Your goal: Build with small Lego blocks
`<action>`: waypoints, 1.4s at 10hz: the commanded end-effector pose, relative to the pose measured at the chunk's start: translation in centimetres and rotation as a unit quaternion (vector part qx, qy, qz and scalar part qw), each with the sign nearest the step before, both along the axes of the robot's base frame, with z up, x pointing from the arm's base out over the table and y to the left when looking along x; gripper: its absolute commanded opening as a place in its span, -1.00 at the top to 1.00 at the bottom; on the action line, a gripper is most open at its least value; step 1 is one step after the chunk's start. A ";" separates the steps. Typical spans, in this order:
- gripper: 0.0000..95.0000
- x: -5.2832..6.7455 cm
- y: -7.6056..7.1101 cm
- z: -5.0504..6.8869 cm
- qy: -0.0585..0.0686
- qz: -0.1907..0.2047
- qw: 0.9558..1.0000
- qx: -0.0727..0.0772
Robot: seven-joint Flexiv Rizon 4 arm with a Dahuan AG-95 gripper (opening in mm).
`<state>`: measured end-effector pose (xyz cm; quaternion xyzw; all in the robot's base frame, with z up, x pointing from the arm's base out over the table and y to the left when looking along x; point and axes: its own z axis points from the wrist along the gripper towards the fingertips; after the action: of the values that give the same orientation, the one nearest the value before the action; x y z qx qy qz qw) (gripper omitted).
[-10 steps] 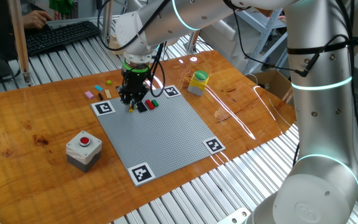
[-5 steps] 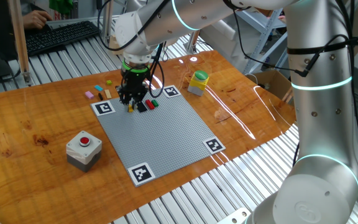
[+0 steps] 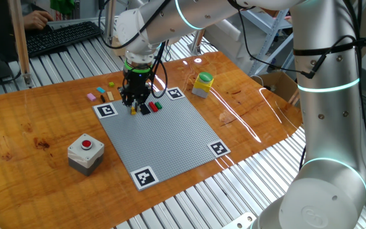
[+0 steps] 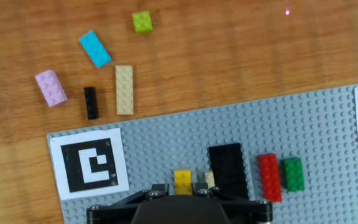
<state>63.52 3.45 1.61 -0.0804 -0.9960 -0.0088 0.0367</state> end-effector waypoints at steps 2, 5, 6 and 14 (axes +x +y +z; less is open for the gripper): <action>0.60 -0.1 0.0 0.6 0.004 0.017 1.000 -0.003; 1.00 -0.1 -0.1 0.7 0.003 0.034 0.999 -0.003; 1.00 -0.1 -0.1 0.7 0.003 0.035 0.999 -0.003; 1.00 0.1 -0.5 -1.3 -0.001 0.030 1.000 0.010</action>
<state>63.81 2.71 1.31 -0.0403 -0.9987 -0.0165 0.0260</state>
